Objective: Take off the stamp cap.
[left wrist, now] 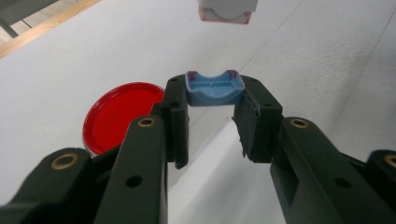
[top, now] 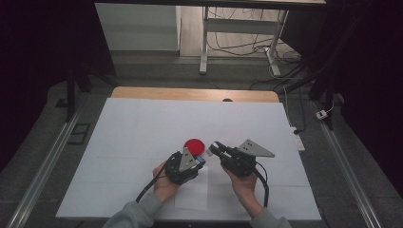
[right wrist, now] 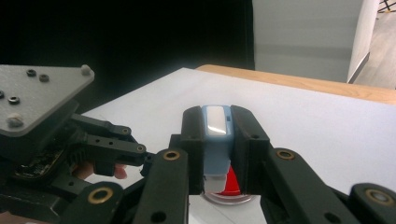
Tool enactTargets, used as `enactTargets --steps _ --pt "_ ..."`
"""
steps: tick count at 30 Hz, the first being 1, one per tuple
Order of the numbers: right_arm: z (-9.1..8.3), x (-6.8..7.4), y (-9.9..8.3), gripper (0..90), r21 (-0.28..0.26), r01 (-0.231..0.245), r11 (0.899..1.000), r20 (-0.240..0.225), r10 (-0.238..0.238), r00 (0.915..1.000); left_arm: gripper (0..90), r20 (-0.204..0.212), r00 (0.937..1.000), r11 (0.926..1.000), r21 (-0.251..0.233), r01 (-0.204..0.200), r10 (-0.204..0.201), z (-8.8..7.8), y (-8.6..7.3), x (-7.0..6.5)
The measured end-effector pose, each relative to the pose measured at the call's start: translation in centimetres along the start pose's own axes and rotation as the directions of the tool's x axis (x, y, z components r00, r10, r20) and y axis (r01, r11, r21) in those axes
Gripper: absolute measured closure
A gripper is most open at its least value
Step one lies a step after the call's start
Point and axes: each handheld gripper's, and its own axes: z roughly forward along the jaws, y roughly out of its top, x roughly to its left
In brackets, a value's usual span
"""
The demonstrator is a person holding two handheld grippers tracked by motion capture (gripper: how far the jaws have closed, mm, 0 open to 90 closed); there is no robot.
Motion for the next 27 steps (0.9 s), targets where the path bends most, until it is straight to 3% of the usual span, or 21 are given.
enactTargets --steps 7,27 --pt "0.0 0.0 0.0 75.6 0.0 0.001 1.0 -0.004 -0.001 1.0 66.2 0.011 0.9999 0.9997 -0.023 0.007 -0.007 -0.4 -0.1 0.5" --pt "0.2 -0.1 -0.1 75.5 0.007 0.008 1.0 -0.015 -0.008 0.9999 66.1 0.029 0.9982 0.9985 -0.015 0.052 -0.052 -1.7 -0.4 2.0"
